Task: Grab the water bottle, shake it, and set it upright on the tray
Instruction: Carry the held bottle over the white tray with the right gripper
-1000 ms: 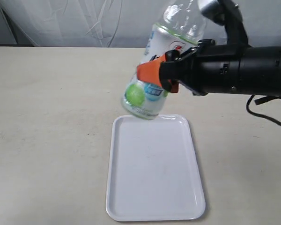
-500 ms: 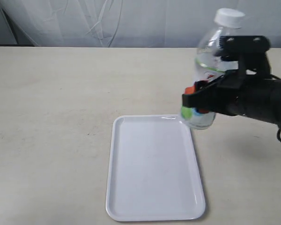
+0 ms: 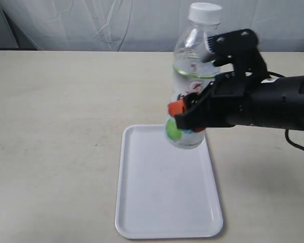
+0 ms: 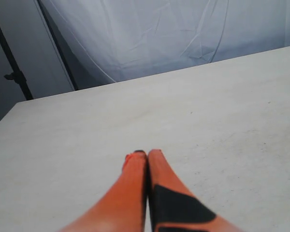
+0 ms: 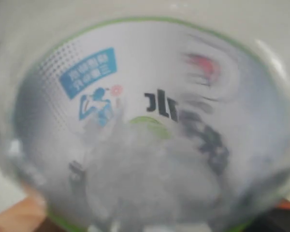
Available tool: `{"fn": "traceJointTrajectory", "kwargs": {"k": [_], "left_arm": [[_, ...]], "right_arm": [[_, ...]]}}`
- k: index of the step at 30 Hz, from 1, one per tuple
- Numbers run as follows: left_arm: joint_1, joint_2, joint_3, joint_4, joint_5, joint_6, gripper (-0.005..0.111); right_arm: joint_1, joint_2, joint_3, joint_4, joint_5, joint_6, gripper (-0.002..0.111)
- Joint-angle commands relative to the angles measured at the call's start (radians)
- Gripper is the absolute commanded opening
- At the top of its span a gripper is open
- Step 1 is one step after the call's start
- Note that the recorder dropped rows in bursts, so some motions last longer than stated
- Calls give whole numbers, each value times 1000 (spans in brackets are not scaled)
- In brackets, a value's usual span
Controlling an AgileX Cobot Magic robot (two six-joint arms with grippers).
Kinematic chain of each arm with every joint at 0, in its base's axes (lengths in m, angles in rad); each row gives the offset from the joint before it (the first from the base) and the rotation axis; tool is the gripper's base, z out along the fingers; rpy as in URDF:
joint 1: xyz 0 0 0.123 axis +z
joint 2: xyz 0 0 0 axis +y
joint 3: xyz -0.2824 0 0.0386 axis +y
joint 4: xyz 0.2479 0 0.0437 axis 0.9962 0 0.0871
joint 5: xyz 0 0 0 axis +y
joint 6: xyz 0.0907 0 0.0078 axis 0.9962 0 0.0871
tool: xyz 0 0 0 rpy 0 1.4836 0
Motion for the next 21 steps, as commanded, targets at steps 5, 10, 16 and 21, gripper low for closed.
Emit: {"fn": "traceJointTrajectory", "kwargs": {"k": [5,10,16,21], "left_arm": [[-2,-5,4,-4,-12,-3,0],[-2,-5,4,-4,-12,-3,0],[-2,-5,4,-4,-14,-3,0],[-2,-5,4,-4,-14,-3,0]], "right_arm": [[75,-17,-49,-441,33,243,-1],[38,7,-30,-482,-100,653,-1],[67,15,-57,-871,-2,709,-1],[42,24,-78,-959,-2,982,-1]]}}
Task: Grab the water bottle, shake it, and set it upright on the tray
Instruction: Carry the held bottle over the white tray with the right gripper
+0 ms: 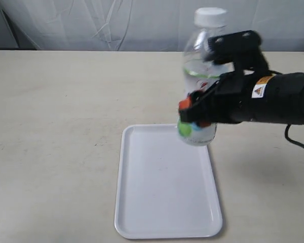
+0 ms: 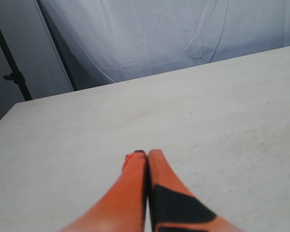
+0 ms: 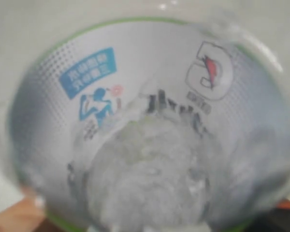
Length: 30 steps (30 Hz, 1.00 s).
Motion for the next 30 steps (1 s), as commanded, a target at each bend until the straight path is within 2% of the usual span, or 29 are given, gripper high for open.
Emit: {"fn": "traceJointTrajectory", "kwargs": {"k": [1,3,7,11,14,21,26,30], "left_arm": [[-2,-5,4,-4,-14,-3,0],[-2,-5,4,-4,-14,-3,0],[-2,-5,4,-4,-14,-3,0],[-2,-5,4,-4,-14,-3,0],[-2,-5,4,-4,-14,-3,0],[-2,-5,4,-4,-14,-3,0],[-2,-5,4,-4,-14,-3,0],[-2,-5,4,-4,-13,-5,0]], "right_arm": [[47,-31,-55,-141,28,77,-1],[89,-92,-98,-159,45,74,-1],[123,-166,-117,-159,-30,74,-1],[123,-73,-42,-141,97,76,-1],[123,-50,-38,-141,121,76,-1],[123,-211,-226,-168,39,76,-1],[123,-101,-127,-113,135,87,-1],[123,-34,-78,-96,132,85,-1]]}}
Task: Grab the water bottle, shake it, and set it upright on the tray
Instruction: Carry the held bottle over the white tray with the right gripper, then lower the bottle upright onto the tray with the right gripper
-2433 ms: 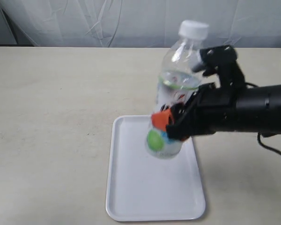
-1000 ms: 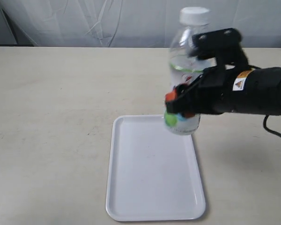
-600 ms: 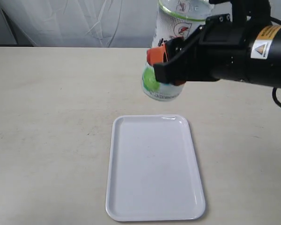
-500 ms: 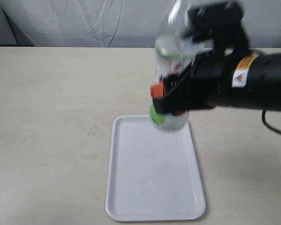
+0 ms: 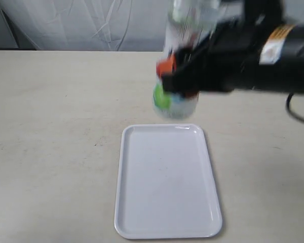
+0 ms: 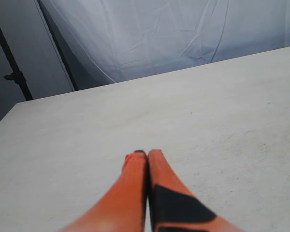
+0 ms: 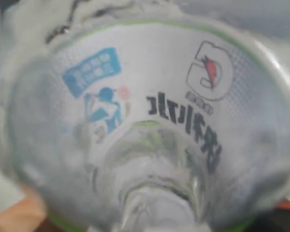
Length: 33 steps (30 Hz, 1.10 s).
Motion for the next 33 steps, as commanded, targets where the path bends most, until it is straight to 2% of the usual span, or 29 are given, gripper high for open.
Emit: {"fn": "traceJointTrajectory", "kwargs": {"k": [1,8,12,17,19,20,23,25,27,30,31,32,33], "left_arm": [[-2,-5,4,-4,-13,-5,0],[-2,-5,4,-4,-13,-5,0],[-2,-5,4,-4,-13,-2,0],[-2,-5,4,-4,-13,-2,0],[-2,-5,4,-4,-13,-4,0],[-2,-5,4,-4,-13,-4,0],[-2,-5,4,-4,-13,-4,0],[-2,-5,4,-4,-13,-4,0],[-2,-5,4,-4,-13,-4,0],[-2,-5,4,-4,-13,-2,0],[-2,-5,4,-4,-13,-2,0],[-2,-5,4,-4,-13,-2,0],[-2,-5,4,-4,-13,-2,0]], "right_arm": [[-2,29,27,18,18,3,-1],[-2,-124,-138,6,-21,1,-1],[-2,-71,-81,7,69,-1,-1],[9,57,17,90,28,-20,-1],[20,90,20,15,-5,-106,-1],[-7,96,20,-65,-39,-73,-1],[-163,97,20,-201,-146,341,-1],[-186,101,20,-218,-153,419,-1],[-112,101,20,-218,-106,326,-1],[4,90,20,-295,-19,33,-1],[-9,91,20,-341,-20,63,-1],[-103,95,20,-427,-85,370,-1],[-140,102,20,-438,-106,525,-1]]}}
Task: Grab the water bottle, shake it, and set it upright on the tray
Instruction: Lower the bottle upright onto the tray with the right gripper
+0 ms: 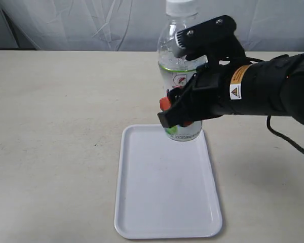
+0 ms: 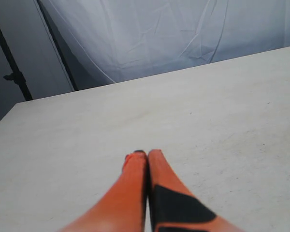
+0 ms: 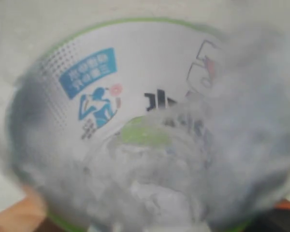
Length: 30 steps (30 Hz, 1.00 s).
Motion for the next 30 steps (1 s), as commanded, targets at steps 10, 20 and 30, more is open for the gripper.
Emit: {"fn": "traceJointTrajectory", "kwargs": {"k": [10,20,30], "left_arm": [[-2,-5,4,-4,-13,-4,0],[-2,-5,4,-4,-13,-4,0],[-2,-5,4,-4,-13,-2,0]], "right_arm": [[8,-51,94,-609,-273,780,-1],[-19,83,325,210,-713,-261,-1],[-19,265,323,113,-940,-181,-1]]}}
